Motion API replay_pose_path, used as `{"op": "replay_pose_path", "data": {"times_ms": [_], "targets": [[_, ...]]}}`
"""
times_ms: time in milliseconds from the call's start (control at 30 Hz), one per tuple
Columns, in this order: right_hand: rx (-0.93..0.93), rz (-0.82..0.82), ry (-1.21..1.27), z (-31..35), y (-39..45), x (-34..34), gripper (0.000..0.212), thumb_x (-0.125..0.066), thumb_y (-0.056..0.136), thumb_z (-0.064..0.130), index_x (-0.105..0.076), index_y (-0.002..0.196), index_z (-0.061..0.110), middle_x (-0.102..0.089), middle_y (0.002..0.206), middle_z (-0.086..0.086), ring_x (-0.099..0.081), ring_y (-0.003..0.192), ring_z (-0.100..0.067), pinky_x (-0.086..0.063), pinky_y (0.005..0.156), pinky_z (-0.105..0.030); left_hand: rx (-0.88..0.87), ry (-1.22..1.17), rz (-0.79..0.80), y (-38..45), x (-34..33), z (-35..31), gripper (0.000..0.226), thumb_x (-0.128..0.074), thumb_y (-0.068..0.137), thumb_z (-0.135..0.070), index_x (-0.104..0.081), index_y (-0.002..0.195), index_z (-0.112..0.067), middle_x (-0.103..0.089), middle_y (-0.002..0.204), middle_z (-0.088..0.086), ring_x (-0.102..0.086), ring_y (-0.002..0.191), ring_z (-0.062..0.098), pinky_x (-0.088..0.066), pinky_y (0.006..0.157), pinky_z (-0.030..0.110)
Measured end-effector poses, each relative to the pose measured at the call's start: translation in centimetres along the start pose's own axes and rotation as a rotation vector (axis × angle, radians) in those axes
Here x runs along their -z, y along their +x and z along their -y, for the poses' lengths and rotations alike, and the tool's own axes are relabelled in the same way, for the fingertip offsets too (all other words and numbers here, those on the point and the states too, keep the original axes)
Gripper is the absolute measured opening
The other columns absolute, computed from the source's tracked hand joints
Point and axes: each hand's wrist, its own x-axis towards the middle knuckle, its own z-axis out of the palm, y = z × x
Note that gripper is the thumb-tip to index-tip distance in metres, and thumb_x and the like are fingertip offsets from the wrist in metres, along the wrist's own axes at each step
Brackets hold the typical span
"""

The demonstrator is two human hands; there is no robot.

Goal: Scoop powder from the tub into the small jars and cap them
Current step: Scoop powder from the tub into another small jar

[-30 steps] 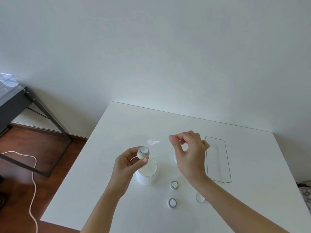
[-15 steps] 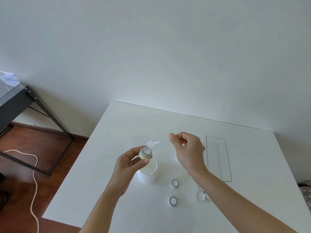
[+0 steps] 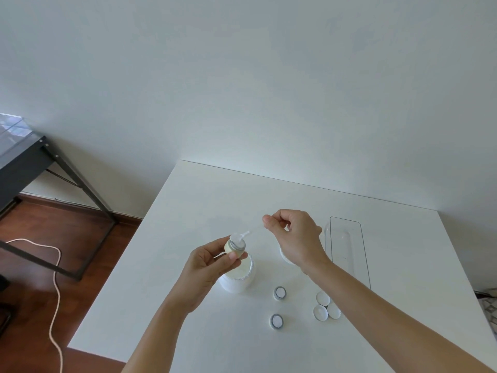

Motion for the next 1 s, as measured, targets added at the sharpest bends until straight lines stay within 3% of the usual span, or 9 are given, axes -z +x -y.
{"op": "replay_pose_path", "data": {"times_ms": [200, 433, 567, 767, 867, 1000], "targets": [[0.12, -0.012, -0.027, 0.3, 0.6, 1.2, 0.031, -0.062, 0.091, 0.035, -0.054, 0.06, 0.032, -0.059, 0.071, 0.01, -0.046, 0.074, 0.015, -0.025, 0.084, -0.032, 0.004, -0.001, -0.014, -0.1, 0.4, 0.1, 0.045, -0.071, 0.083, -0.03, -0.069, 0.126, -0.015, -0.073, 0.12, 0.008, -0.068, 0.115, 0.025, -0.051, 0.103, 0.035], [0.11, -0.016, -0.129, 0.2, 1.1, 1.2, 0.028, -0.059, 0.092, 0.034, -0.057, 0.066, 0.024, -0.052, 0.066, 0.012, -0.05, 0.073, -0.008, -0.031, 0.094, -0.042, -0.056, 0.006, -0.058, 0.6, 0.3, 0.2, 0.048, -0.081, 0.075, -0.024, -0.072, 0.122, -0.021, -0.075, 0.118, 0.011, -0.07, 0.112, 0.025, -0.052, 0.097, 0.027], [0.067, -0.002, -0.134, -0.4, 1.0, 1.0, 0.03, -0.058, 0.093, 0.036, -0.062, 0.067, 0.021, -0.052, 0.06, 0.012, -0.049, 0.065, -0.001, -0.029, 0.089, -0.037, -0.113, 0.0, -0.152, 0.8, 0.1, 0.4, 0.048, -0.086, 0.066, -0.02, -0.075, 0.113, -0.023, -0.077, 0.113, 0.009, -0.073, 0.106, 0.022, -0.055, 0.09, 0.024], [-0.03, 0.007, -0.097, -0.7, 0.6, 0.1, 0.031, -0.056, 0.093, 0.038, -0.068, 0.076, 0.016, -0.058, 0.065, 0.006, -0.054, 0.074, -0.011, -0.023, 0.08, -0.032, -0.188, 0.048, -0.264, 1.1, -0.4, 0.7, 0.042, -0.08, 0.075, 0.009, -0.075, 0.106, -0.019, -0.079, 0.105, 0.006, -0.075, 0.098, 0.017, -0.057, 0.08, 0.019], [-0.07, 0.028, -0.068, -0.9, 0.3, -0.5, 0.033, -0.056, 0.093, 0.037, -0.068, 0.075, 0.013, -0.062, 0.066, 0.001, -0.057, 0.074, -0.015, -0.022, 0.077, -0.032, -0.221, 0.082, -0.314, 1.1, -0.6, 0.8, 0.04, -0.08, 0.074, 0.01, -0.073, 0.106, -0.014, -0.079, 0.104, 0.005, -0.075, 0.099, 0.018, -0.057, 0.081, 0.02], [-0.244, 0.12, 0.141, -1.5, 0.3, -1.1, 0.035, -0.058, 0.092, 0.036, -0.069, 0.075, 0.008, -0.069, 0.074, 0.012, -0.062, 0.08, -0.011, -0.034, 0.079, -0.032, -0.229, 0.11, -0.384, 1.1, -0.4, 1.0, 0.04, -0.082, 0.073, 0.009, -0.072, 0.104, -0.014, -0.079, 0.101, 0.003, -0.075, 0.098, 0.017, -0.057, 0.083, 0.02]]}}
